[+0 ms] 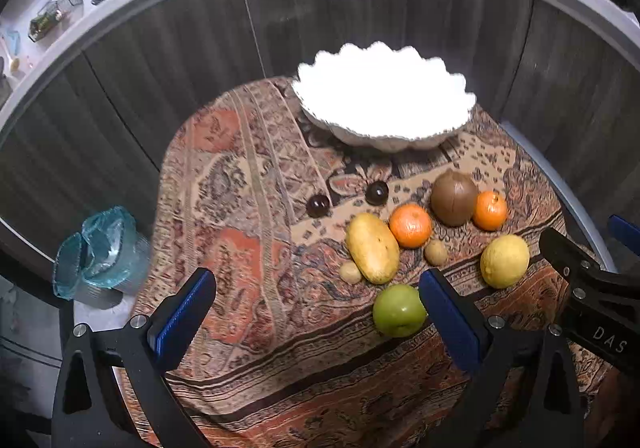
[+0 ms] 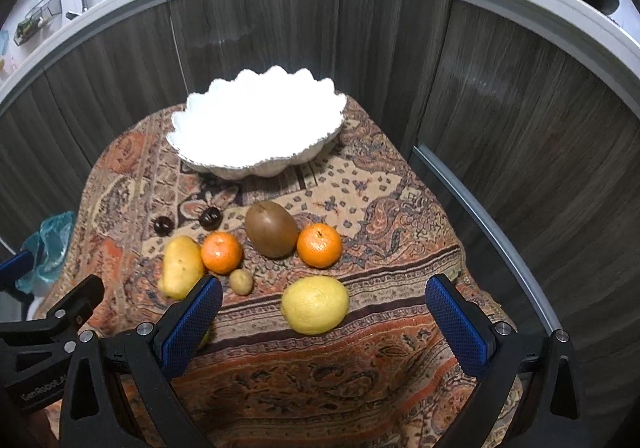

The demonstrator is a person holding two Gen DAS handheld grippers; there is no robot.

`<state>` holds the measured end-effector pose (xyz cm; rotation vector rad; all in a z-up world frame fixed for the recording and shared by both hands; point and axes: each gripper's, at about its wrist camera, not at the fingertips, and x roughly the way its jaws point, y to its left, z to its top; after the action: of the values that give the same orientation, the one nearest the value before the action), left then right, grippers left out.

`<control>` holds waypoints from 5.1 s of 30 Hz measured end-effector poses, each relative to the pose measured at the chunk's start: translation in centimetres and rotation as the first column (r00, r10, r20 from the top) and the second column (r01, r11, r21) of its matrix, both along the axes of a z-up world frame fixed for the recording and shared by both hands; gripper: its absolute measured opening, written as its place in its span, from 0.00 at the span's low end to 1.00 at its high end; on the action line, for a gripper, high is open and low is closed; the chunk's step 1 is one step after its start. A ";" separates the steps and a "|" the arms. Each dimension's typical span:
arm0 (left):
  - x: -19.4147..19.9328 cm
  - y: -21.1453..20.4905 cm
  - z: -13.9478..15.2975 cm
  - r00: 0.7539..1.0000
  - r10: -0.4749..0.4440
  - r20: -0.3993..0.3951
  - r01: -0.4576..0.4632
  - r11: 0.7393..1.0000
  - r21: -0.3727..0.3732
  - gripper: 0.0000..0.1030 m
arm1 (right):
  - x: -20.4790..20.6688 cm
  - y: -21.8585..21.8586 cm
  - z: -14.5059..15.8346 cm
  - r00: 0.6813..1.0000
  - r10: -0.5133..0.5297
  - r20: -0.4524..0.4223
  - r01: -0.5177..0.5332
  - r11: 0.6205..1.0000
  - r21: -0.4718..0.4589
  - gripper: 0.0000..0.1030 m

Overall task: Organize fruits
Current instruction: 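Grasp the green apple with the left tool while the right tool grasps the lemon, then carry the apple and lemon over the white bowl with both tools, then open both tools to drop the apple and lemon into the bowl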

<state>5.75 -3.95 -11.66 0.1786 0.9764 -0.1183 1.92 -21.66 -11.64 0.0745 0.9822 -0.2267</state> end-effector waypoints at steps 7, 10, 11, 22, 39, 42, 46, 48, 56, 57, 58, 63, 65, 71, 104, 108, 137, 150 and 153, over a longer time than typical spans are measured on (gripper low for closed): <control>0.5 -1.3 -3.0 0.998 -0.025 -0.056 0.024 1.000 -0.013 1.00 | 0.7 -1.0 -2.9 0.998 0.003 -0.056 -0.002 1.000 0.006 0.93; 0.6 -1.7 -4.0 0.996 -0.038 -0.084 0.036 0.999 -0.021 0.99 | 1.0 -1.3 -3.9 0.997 0.013 -0.079 -0.012 1.000 0.006 0.93; 0.7 -1.9 -4.4 0.995 -0.043 -0.094 0.041 0.999 -0.019 0.99 | 1.1 -1.4 -4.2 0.996 0.017 -0.086 -0.017 1.000 0.009 0.93; 0.8 -3.8 -7.8 0.977 -0.091 -0.192 0.090 0.996 -0.016 0.93 | 2.6 -2.2 -7.7 0.983 0.077 -0.168 -0.067 0.996 0.061 0.92; 1.6 -5.3 -10.7 0.950 -0.165 -0.265 0.162 0.986 -0.030 0.49 | 3.9 -1.5 -10.3 0.969 0.133 -0.208 -0.102 0.983 0.152 0.80; 1.4 -5.8 -10.7 0.949 -0.182 -0.260 0.183 0.983 -0.017 0.46 | 4.1 -1.2 -10.6 0.966 0.154 -0.207 -0.116 0.976 0.185 0.68; 1.4 -5.8 -10.7 0.948 -0.187 -0.256 0.187 0.982 -0.024 0.46 | 4.1 -1.0 -10.8 0.965 0.163 -0.206 -0.123 0.973 0.196 0.62; 1.4 -5.7 -10.6 0.948 -0.187 -0.257 0.188 0.982 -0.024 0.46 | 3.9 -1.0 -10.8 0.965 0.164 -0.203 -0.124 0.973 0.197 0.62; 1.0 -5.3 -9.4 0.958 -0.182 -0.220 0.184 0.983 -0.014 0.46 | 3.3 -1.0 -9.8 0.971 0.158 -0.179 -0.125 0.975 0.181 0.61; 0.9 -5.3 -9.2 0.959 -0.182 -0.217 0.184 0.983 -0.014 0.46 | 3.2 -1.0 -9.4 0.973 0.155 -0.173 -0.124 0.976 0.177 0.61; 0.9 -5.2 -8.9 0.960 -0.182 -0.212 0.183 0.983 -0.015 0.46 | 3.2 -1.0 -9.2 0.973 0.155 -0.169 -0.125 0.977 0.175 0.61; 1.0 -4.3 -6.9 0.972 -0.164 -0.170 0.163 0.986 -0.019 0.46 | 2.9 -0.7 -7.6 0.977 0.158 -0.142 -0.135 0.978 0.158 0.61; 1.2 -4.0 -6.0 0.976 -0.156 -0.150 0.153 0.988 -0.026 0.46 | 2.9 -0.4 -6.8 0.978 0.160 -0.131 -0.140 0.979 0.150 0.61; 2.1 -3.2 -3.5 0.985 -0.140 -0.096 0.138 0.990 -0.024 0.46 | 3.1 0.2 -4.4 0.983 0.160 -0.088 -0.147 0.979 0.139 0.61; 19.3 -3.7 1.5 0.993 -0.089 0.073 0.098 0.988 -0.122 0.46 | 18.3 -1.1 2.0 0.988 0.115 0.105 -0.118 0.993 0.021 0.61; 21.4 -4.2 0.4 0.995 -0.076 0.067 0.084 0.988 -0.130 0.46 | 19.9 -1.8 1.4 0.990 0.099 0.102 -0.101 0.995 0.016 0.61; 26.5 -5.6 -4.5 0.998 -0.067 0.000 0.067 0.993 -0.094 0.68 | 26.2 -3.4 -5.4 0.998 0.063 -0.016 -0.062 0.997 0.053 0.63; 23.6 -4.1 0.8 0.989 -0.017 0.149 0.030 0.996 -0.089 0.98 | 23.1 -3.2 1.1 0.982 0.001 0.189 0.015 0.996 -0.083 0.91; 22.1 -4.0 2.2 0.983 -0.011 0.184 0.025 0.997 -0.071 1.00 | 22.0 -3.3 2.1 0.977 0.001 0.213 0.017 0.997 -0.080 0.91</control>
<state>27.89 -7.92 -9.50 0.1291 0.7860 -0.1511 23.91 -24.93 -9.50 0.0274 0.7585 -0.2606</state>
